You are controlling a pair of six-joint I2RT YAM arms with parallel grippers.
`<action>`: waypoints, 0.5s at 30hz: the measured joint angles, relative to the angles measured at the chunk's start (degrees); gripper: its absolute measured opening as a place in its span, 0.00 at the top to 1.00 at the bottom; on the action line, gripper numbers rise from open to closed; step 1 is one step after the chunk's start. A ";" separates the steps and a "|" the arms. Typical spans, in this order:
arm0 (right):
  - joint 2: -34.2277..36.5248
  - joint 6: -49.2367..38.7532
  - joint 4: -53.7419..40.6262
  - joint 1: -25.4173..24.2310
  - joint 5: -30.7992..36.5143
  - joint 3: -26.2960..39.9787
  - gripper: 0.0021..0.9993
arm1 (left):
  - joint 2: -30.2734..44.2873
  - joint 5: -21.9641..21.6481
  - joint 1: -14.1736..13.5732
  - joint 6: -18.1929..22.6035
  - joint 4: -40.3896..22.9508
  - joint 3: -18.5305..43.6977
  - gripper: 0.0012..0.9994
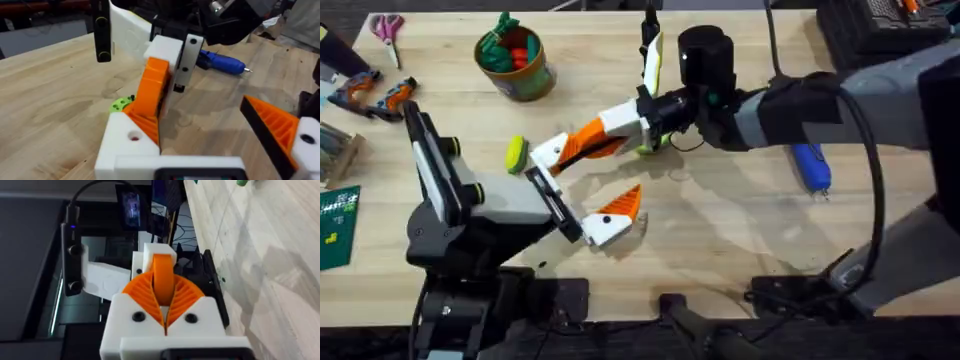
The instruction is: Pick up the gripper from the table and insert it into the empty holder that is missing its gripper. Then pick up a screw, insert it into the mounting hole, and use the screwdriver to tighten it. Finally, clean up the table by picking up the vegetable and placing it into the bucket.
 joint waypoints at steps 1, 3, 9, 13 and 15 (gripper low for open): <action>-0.04 0.02 -0.02 0.05 0.31 0.03 0.99 | 0.00 -0.10 0.03 -0.02 0.02 0.00 0.01; -0.09 0.26 -0.06 0.05 0.68 0.03 0.99 | 0.00 -0.27 0.03 -0.06 0.02 0.00 0.01; -0.11 0.90 -0.01 0.37 1.99 0.03 0.99 | 0.26 -0.85 0.03 -0.34 0.04 0.00 0.01; -0.13 1.19 0.23 0.74 3.03 0.03 0.99 | 0.26 -1.40 0.14 -0.59 0.07 0.00 0.01; -0.20 1.33 0.24 0.83 3.29 0.03 0.99 | 0.26 -1.53 0.19 -0.63 0.07 0.00 0.01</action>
